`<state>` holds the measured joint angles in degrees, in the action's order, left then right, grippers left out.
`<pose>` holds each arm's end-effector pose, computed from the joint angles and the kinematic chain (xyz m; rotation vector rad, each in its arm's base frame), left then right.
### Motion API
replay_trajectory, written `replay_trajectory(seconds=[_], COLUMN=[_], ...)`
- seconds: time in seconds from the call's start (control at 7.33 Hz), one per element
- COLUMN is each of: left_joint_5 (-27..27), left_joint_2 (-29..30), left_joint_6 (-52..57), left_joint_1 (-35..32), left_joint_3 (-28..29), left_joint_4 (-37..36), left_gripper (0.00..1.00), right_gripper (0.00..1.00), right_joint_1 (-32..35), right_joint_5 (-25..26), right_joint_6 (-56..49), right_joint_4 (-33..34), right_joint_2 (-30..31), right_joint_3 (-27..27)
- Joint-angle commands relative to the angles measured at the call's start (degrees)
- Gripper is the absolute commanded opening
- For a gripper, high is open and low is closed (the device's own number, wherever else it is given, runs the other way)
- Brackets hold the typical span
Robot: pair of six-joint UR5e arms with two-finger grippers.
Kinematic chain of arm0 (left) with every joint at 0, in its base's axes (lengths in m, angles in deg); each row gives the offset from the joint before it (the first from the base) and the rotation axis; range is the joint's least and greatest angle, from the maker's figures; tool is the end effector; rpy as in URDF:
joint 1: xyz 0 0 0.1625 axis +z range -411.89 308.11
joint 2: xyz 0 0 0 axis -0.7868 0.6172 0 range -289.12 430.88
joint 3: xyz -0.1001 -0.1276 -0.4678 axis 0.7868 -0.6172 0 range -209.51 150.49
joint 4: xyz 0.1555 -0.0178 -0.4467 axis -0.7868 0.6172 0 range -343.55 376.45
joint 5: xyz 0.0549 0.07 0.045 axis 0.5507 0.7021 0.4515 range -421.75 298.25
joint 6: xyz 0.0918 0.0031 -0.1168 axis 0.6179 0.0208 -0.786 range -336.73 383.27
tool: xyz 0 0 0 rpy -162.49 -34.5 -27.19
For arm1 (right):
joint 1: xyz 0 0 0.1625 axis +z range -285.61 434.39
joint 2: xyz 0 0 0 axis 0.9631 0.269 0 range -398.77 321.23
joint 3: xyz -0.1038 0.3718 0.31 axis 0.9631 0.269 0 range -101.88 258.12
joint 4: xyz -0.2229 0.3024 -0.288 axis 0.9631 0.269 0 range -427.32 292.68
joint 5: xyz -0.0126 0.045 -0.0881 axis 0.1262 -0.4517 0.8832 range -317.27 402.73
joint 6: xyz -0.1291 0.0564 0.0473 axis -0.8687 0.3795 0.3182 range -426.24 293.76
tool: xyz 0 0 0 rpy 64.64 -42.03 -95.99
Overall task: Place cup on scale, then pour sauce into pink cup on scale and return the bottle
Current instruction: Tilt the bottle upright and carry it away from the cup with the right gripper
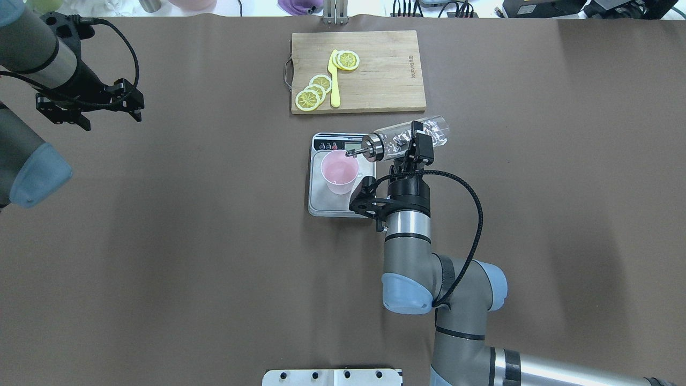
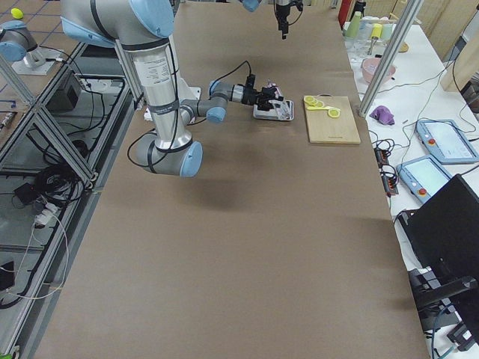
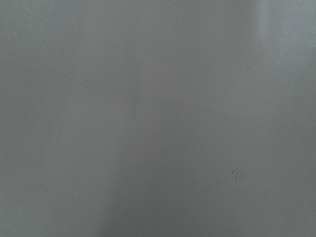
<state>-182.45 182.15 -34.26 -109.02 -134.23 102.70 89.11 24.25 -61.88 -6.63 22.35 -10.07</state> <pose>0.3314 -0.6188 0.4119 0.0170 0.7586 -0.2589 -0.6441 -0.4527 0.3323 1.3681 0.3290 -0.4166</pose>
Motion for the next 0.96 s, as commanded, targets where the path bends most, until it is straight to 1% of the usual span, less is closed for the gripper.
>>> replay_trajectory(seconds=[0.0, 0.27, 0.41, 0.55, 0.68, 0.82], left_joint_5=[0.03, 0.03, 0.03, 0.12, 0.12, 0.21], left_joint_2=[0.0, 0.26, 0.61, 0.79, 0.88, 0.97], left_joint_6=[-0.47, -0.56, -0.56, -0.65, -0.82, -0.82], left_joint_1=[0.0, -0.35, -0.35, -0.35, -0.35, -0.35], left_joint_3=[-0.66, -1.36, -1.36, -1.45, -1.63, -1.89], left_joint_4=[-0.12, -0.3, -0.3, -0.39, -0.39, -0.39], left_gripper=[0.98, 0.98, 0.98, 0.98, 0.98, 0.98], right_gripper=[0.0, 0.0, 0.0, 0.0, 0.0, 0.0], right_joint_1=[1.45, 3.2, 4.43, 6.01, 7.24, 8.99], right_joint_5=[-5.48, -8.05, -10.93, -13.92, -15.78, -19.1], right_joint_6=[5.03, 10.29, 15.1, 17.24, 18.3, 20.06], right_joint_4=[-0.04, -0.13, -0.13, -0.13, -1.26, -8.58], right_joint_2=[-0.03, 0.76, 2.33, 4.34, 5.93, 8.73], right_joint_3=[-3.81, -5.42, -6.81, -9.35, -10.68, -10.34])
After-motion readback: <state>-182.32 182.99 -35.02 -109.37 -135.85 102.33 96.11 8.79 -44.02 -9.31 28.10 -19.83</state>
